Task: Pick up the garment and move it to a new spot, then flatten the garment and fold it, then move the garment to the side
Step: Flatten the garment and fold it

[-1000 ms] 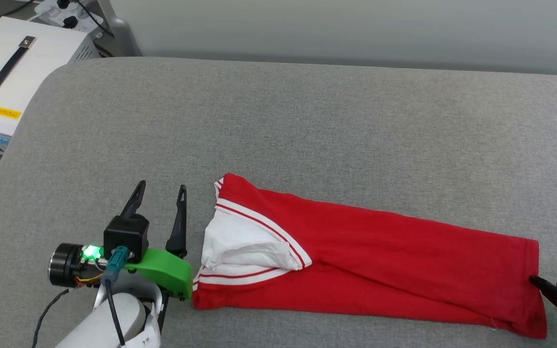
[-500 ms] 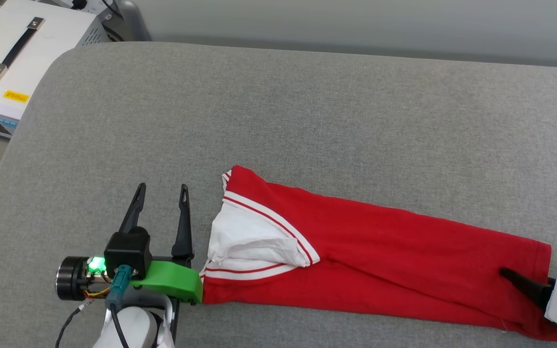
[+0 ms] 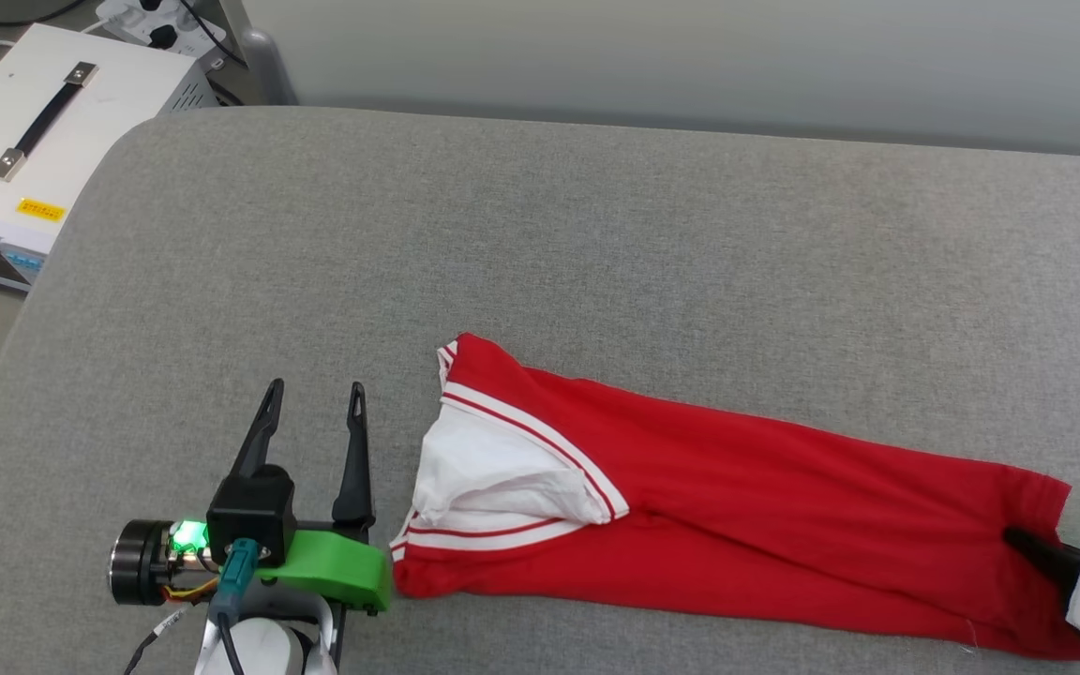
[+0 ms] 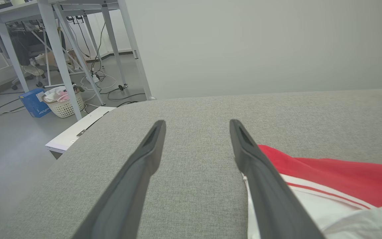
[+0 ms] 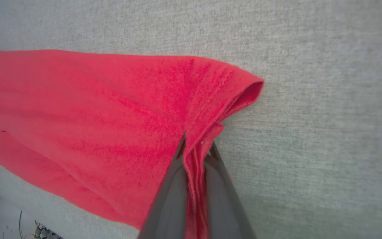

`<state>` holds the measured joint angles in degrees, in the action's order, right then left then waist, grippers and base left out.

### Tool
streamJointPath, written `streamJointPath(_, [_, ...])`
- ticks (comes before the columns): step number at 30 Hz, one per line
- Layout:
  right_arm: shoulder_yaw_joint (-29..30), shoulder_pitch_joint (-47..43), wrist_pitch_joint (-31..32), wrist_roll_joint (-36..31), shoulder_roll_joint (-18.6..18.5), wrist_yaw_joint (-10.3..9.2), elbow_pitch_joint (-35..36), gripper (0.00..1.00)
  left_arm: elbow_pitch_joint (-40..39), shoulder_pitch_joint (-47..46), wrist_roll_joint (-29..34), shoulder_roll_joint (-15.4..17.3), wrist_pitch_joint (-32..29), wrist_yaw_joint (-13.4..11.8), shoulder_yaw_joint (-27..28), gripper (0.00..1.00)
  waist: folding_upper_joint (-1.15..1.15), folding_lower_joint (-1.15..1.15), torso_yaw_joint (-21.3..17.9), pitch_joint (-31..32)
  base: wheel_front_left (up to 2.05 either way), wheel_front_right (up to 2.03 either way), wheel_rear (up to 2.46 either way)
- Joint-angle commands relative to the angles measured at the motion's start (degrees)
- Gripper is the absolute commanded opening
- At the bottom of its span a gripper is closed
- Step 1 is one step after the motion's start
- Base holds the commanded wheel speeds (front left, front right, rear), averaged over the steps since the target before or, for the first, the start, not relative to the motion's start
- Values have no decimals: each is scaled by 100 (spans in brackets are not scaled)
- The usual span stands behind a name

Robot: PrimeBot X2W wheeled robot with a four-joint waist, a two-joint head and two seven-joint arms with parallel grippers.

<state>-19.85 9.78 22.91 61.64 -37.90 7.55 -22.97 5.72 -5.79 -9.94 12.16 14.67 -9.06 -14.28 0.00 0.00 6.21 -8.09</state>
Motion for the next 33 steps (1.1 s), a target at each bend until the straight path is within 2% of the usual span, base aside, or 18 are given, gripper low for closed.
streamJointPath(1, [58,12,-40,38,-151,-6,-68,0,20,122,70,-57,32,55,56,100,0,0,-26,54,0,0,0])
streamJointPath(10, [423,-126,-5,81,-902,-6,-160,0,74,306,293,-206,32,327,326,100,0,0,-47,186,0,0,0])
streamJointPath(15, [398,-178,254,134,-1035,-6,206,0,123,394,376,-267,32,437,445,100,0,0,-59,256,0,0,0])
streamJointPath(16, [346,-183,400,157,-1049,-6,472,0,140,417,406,-298,32,474,480,100,0,0,-59,274,0,0,0])
streamJointPath(24, [73,67,799,72,-828,-6,1717,0,188,401,540,-434,33,614,541,100,0,0,-10,234,0,0,0])
streamJointPath(33, [-744,1097,1466,-482,-217,-6,2196,0,220,253,634,-559,33,718,579,100,0,0,84,-7,0,0,0])
